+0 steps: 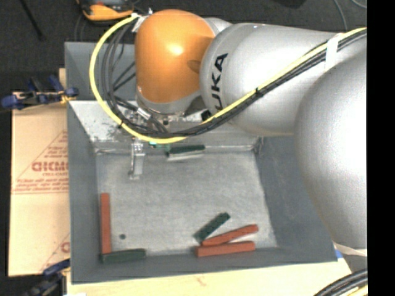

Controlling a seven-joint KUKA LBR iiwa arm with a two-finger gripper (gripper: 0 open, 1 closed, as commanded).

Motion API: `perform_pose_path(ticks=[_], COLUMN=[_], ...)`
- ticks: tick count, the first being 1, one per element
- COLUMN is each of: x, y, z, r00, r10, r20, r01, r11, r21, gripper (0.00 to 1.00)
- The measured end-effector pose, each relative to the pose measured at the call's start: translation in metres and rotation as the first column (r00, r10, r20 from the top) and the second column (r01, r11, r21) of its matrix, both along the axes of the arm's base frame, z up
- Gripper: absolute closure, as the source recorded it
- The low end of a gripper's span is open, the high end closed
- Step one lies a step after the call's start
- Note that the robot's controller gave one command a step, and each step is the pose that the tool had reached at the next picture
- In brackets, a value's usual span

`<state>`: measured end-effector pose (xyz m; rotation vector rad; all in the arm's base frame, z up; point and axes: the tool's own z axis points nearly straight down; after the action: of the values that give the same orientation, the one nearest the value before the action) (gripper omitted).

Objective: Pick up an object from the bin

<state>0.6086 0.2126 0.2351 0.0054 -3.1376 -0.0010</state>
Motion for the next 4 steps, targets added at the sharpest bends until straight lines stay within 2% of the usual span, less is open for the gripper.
perform_pose_path(ticks=[1, 2, 3, 4], x=[0.002, -0.032, -0.041, -0.064], y=[-0.001, 0.003, 0.004, -0.004], z=[0.005, -0.046, -0.060, -0.077], r00=[1.000, 0.999, 0.999, 0.995], r10=[-0.004, -0.035, -0.039, 0.103], r20=[0.008, 0.012, 0.007, 0.004], r01=[0.004, 0.035, 0.039, -0.103], r11=[1.000, 0.999, 0.999, 0.995], r21=[0.002, 0.003, 0.001, -0.001], gripper=[0.00, 0.00, 0.00, 0.00])
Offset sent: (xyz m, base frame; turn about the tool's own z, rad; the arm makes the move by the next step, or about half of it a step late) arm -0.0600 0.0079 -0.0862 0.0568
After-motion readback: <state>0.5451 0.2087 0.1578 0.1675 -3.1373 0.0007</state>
